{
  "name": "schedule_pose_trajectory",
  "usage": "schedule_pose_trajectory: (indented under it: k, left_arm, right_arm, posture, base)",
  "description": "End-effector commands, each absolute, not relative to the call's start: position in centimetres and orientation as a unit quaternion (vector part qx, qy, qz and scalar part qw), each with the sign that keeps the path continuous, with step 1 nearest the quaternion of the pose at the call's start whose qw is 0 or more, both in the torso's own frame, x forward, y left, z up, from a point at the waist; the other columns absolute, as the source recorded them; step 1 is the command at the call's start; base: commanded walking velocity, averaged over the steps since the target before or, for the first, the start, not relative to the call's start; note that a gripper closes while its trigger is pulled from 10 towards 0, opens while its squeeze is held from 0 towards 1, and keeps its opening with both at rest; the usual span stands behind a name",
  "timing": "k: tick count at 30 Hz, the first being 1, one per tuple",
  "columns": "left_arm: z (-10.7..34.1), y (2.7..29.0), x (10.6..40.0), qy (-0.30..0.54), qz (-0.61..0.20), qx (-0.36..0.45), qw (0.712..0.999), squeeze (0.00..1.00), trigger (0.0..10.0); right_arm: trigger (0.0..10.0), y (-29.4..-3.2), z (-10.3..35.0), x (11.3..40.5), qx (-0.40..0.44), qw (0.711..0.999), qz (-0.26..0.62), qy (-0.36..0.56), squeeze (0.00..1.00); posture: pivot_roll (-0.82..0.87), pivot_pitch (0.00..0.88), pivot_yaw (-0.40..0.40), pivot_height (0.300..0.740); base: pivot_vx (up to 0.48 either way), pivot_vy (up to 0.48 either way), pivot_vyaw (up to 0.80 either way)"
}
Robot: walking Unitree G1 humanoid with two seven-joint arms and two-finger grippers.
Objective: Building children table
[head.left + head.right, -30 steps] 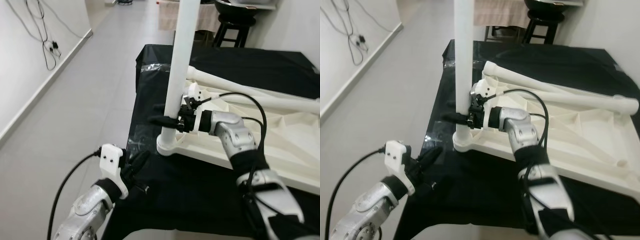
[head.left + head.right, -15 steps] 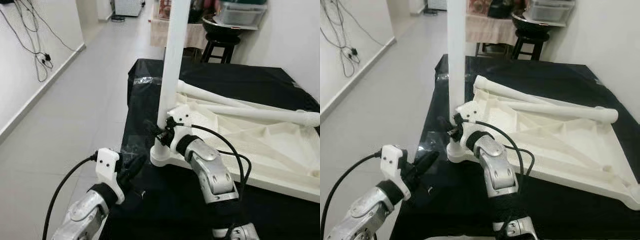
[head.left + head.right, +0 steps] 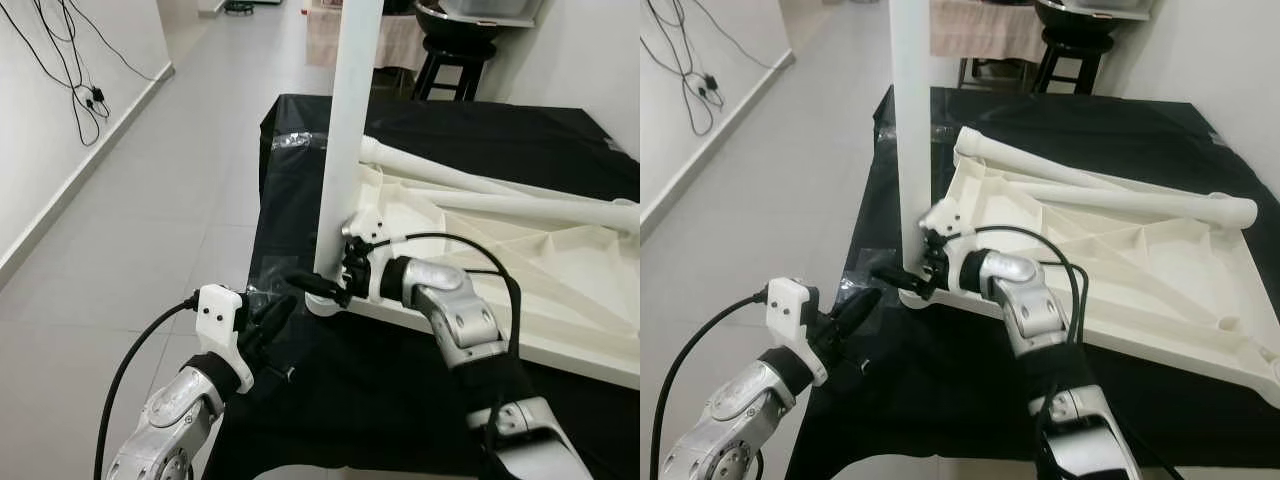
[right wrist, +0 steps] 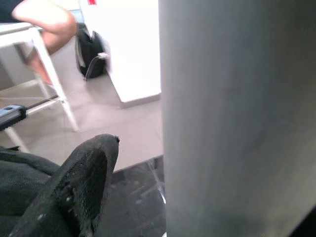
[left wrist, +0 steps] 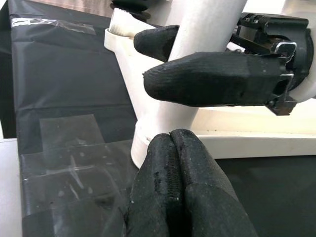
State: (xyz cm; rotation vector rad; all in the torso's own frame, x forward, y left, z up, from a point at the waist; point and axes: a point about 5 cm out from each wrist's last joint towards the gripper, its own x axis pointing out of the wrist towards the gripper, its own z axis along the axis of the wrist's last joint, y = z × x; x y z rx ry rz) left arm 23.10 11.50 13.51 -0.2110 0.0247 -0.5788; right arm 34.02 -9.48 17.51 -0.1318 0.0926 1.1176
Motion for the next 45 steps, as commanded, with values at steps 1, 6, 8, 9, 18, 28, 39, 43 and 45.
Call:
schedule_pose_trajectory:
  k: [1, 6, 8, 9, 18, 28, 39, 43, 45]
  left_arm:
    - [13.3, 11.3, 23.0, 0.017, -0.284, -0.104, 0.953, 0.00, 10.0]
    - [13.3, 11.2, 22.9, 0.015, -0.282, -0.105, 0.953, 0.00, 10.0]
    - [13.3, 11.1, 22.9, 0.015, -0.282, -0.105, 0.953, 0.00, 10.0]
    - [13.3, 11.1, 22.9, 0.015, -0.282, -0.105, 0.953, 0.00, 10.0]
    - [13.3, 11.0, 22.8, 0.014, -0.282, -0.109, 0.953, 0.00, 10.0]
    - [13.6, 11.6, 22.7, 0.015, -0.283, -0.109, 0.953, 0.00, 10.0]
    - [13.5, 12.0, 22.9, 0.016, -0.279, -0.100, 0.955, 0.00, 10.0]
    - [13.5, 12.0, 22.9, 0.016, -0.278, -0.101, 0.955, 0.00, 10.0]
    - [13.5, 11.9, 22.9, 0.017, -0.280, -0.102, 0.954, 0.00, 10.0]
  right_arm:
    - [10.0, -9.6, 17.7, 34.8, -0.054, 0.833, 0.548, 0.043, 0.00]
    - [1.6, -10.1, 18.9, 36.9, -0.011, 0.842, 0.538, 0.034, 0.00]
    - [0.0, -10.2, 19.0, 37.1, 0.000, 0.842, 0.538, 0.034, 0.00]
    - [0.0, -10.2, 19.0, 37.1, 0.000, 0.842, 0.538, 0.034, 0.00]
    - [0.0, -11.6, 19.0, 37.1, 0.000, 0.849, 0.528, 0.024, 0.00]
    - [0.0, -12.4, 13.6, 33.7, -0.020, 0.972, 0.216, 0.090, 0.00]
    - [10.0, -8.3, 13.3, 32.6, -0.053, 0.954, 0.287, 0.073, 0.00]
    - [10.0, -8.1, 14.1, 33.1, -0.017, 0.941, 0.333, 0.060, 1.00]
    - [10.0, -8.2, 14.9, 33.5, -0.009, 0.931, 0.363, 0.041, 1.00]
  posture:
    - [0.07, 0.057, -0.077, 0.740]
    - [0.07, 0.061, -0.082, 0.740]
    - [0.07, 0.062, -0.083, 0.740]
    - [0.07, 0.062, -0.083, 0.740]
    - [0.04, 0.076, -0.082, 0.740]
    - [0.01, 0.112, -0.051, 0.740]
    - [0.04, 0.101, -0.040, 0.740]
    - [0.04, 0.101, -0.038, 0.740]
    - [0.04, 0.094, -0.037, 0.740]
  base:
    - [0.000, 0.000, 0.00]
    - [0.000, 0.000, 0.00]
    - [0.000, 0.000, 0.00]
    - [0.000, 0.000, 0.00]
    - [0.000, 0.000, 0.00]
    - [0.000, 0.000, 0.00]
    - [0.000, 0.000, 0.00]
    - [0.000, 0.000, 0.00]
    - [0.000, 0.000, 0.00]
